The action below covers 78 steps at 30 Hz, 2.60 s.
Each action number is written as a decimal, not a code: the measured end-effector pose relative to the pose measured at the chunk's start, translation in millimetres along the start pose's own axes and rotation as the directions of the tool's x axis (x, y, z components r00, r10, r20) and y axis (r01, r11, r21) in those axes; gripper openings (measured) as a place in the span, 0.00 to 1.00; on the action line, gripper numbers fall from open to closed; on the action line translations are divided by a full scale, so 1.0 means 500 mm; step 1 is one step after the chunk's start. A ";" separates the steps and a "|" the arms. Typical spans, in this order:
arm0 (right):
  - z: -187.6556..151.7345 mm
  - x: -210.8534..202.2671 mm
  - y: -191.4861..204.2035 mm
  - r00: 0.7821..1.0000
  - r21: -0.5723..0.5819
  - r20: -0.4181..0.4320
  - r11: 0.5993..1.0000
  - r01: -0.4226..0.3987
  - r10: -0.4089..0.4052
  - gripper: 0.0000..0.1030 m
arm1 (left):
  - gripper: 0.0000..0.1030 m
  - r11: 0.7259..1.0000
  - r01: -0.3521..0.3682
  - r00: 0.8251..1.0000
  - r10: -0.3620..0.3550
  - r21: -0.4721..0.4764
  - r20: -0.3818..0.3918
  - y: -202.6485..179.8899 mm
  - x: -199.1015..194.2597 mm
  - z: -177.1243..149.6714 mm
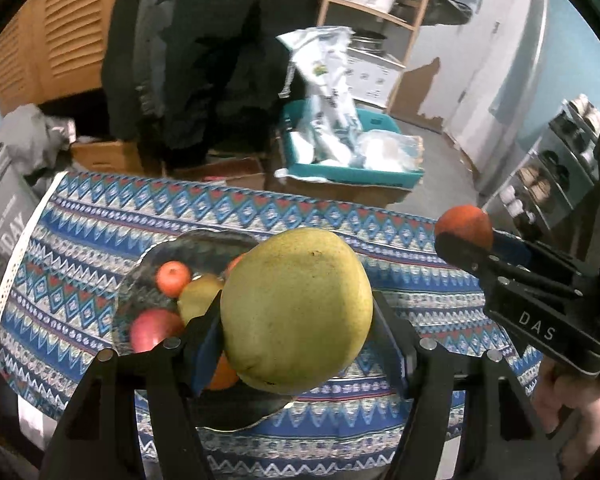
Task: Organize fruits
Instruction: 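Carry the apple in the left tool while the right tool carries the tangerine to the plate, then lower the apple onto the plate and open the left tool while the right tool releases the tangerine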
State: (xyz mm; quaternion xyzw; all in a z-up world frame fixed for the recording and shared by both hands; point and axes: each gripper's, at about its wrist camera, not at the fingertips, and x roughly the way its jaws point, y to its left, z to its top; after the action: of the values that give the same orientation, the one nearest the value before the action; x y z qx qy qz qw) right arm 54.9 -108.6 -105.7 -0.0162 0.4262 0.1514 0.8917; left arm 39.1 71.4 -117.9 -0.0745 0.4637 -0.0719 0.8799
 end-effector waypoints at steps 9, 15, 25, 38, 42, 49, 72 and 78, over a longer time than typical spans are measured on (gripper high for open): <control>0.008 0.074 0.057 0.997 -0.029 -0.056 0.998 -0.058 0.057 0.45 | 0.67 0.997 -0.054 0.997 0.052 -0.055 -0.051 0.079 0.044 -0.017; 0.009 0.126 0.081 0.991 -0.027 -0.104 0.996 -0.090 0.087 0.45 | 0.67 0.994 -0.073 0.994 0.065 -0.083 -0.092 0.116 0.076 -0.030; -0.004 0.197 0.106 0.978 -0.029 -0.177 0.993 -0.115 0.108 0.45 | 0.67 0.989 -0.089 0.985 0.071 -0.115 -0.155 0.155 0.125 -0.049; -0.020 0.246 0.116 0.962 -0.019 -0.235 0.989 -0.145 0.137 0.45 | 0.67 0.985 -0.096 0.976 0.065 -0.145 -0.208 0.174 0.166 -0.063; -0.023 0.255 0.118 0.958 -0.016 -0.247 0.988 -0.152 0.143 0.45 | 0.67 0.982 -0.088 0.976 0.051 -0.168 -0.210 0.181 0.167 -0.065; -0.030 0.272 0.120 0.947 0.006 -0.273 0.985 -0.174 0.169 0.46 | 0.70 0.980 -0.111 0.976 0.076 -0.166 -0.203 0.181 0.157 -0.061; 0.016 0.169 0.108 0.973 0.020 -0.160 0.986 -0.166 0.168 0.58 | 0.79 0.983 -0.144 0.986 0.132 -0.116 -0.099 0.156 0.080 -0.034; 0.031 0.119 0.102 0.987 -0.004 -0.108 0.993 -0.117 0.116 0.61 | 0.79 0.984 -0.145 0.989 0.141 -0.099 -0.046 0.138 0.035 -0.017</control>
State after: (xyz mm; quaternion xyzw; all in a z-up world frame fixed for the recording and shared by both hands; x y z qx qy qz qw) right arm 87.1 -42.1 -136.2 -0.0039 0.4729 0.2045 0.8570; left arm 46.0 135.0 -150.2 -0.0844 0.4879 0.0138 0.8687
